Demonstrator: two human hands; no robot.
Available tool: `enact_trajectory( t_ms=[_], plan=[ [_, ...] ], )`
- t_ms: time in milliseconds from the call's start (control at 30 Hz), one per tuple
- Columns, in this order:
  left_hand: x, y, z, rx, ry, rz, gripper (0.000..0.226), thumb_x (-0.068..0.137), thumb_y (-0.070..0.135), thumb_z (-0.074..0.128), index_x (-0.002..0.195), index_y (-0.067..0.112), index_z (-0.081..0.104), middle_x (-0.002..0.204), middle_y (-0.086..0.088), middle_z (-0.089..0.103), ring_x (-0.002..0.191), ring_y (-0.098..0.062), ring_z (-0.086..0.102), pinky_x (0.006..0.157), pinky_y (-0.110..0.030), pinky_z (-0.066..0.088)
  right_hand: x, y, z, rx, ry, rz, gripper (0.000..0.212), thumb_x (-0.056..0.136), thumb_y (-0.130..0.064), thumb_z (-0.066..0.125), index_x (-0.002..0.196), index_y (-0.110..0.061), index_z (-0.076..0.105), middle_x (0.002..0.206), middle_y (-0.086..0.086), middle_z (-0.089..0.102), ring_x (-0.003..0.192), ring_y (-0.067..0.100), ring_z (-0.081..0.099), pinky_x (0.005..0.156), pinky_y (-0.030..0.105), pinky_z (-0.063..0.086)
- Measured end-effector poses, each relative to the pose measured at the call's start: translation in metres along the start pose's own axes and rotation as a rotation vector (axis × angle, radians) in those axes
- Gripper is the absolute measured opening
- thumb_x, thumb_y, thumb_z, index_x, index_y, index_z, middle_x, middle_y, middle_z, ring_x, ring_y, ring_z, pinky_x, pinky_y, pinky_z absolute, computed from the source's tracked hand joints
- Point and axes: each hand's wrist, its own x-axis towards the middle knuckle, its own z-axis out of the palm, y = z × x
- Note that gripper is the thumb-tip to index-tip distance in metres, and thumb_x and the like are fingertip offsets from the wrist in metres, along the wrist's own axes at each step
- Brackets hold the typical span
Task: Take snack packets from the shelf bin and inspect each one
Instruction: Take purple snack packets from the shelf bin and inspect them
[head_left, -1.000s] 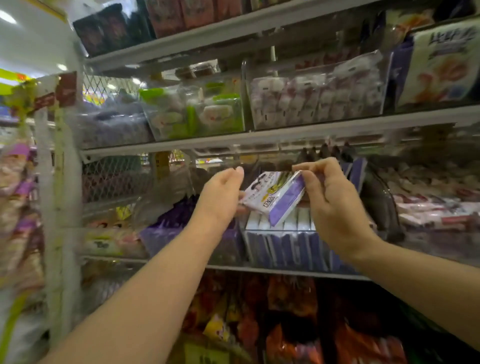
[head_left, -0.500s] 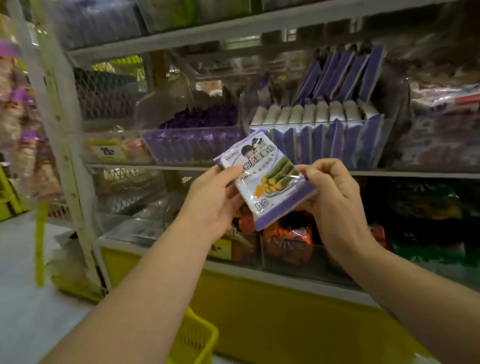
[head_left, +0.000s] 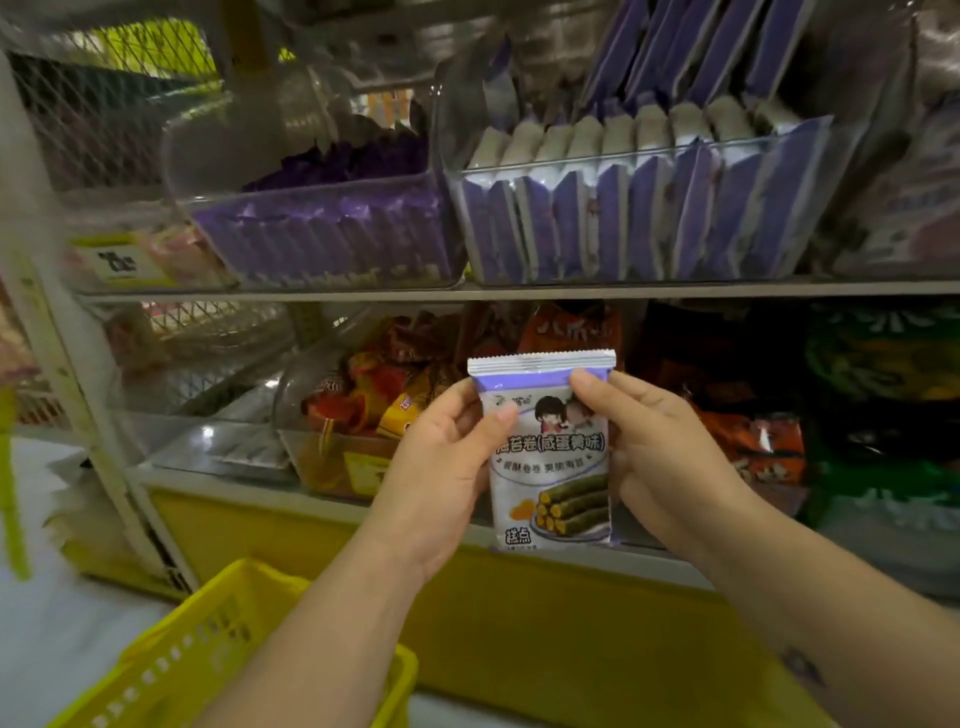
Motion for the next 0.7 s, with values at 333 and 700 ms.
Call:
enact_trajectory(
  t_ms=[333,700],
  plan=[
    [0.0,-0.003,0.003,-0.017,0.087,-0.039,0.018,0.09,0.019,0.057,0.093,0.018,0.075,0.093,-0.009,0.075,0.08,-0.017,0.071,0.067,-0.032,0.058,0.006,0.009,-0.005,0.061,0.004,0.036,0.029,0.08,-0.02,0.062,0.097,0.001,0.073,0.097,0.024,0.073,0.085,0.033,0.073,0.065,0.037,0.06],
    [-0.005,0.004,0.002,-0.089,0.076,-0.049,0.029,0.093,0.032,0.052,0.087,0.022,0.078,0.09,-0.009,0.075,0.082,-0.019,0.072,0.066,-0.034,0.06,0.0,-0.004,-0.019,-0.317,-0.105,-0.118,0.033,0.085,-0.039,0.052,0.091,-0.02,0.078,0.089,0.008,0.077,0.081,0.017,0.073,0.058,0.02,0.054]
  ],
)
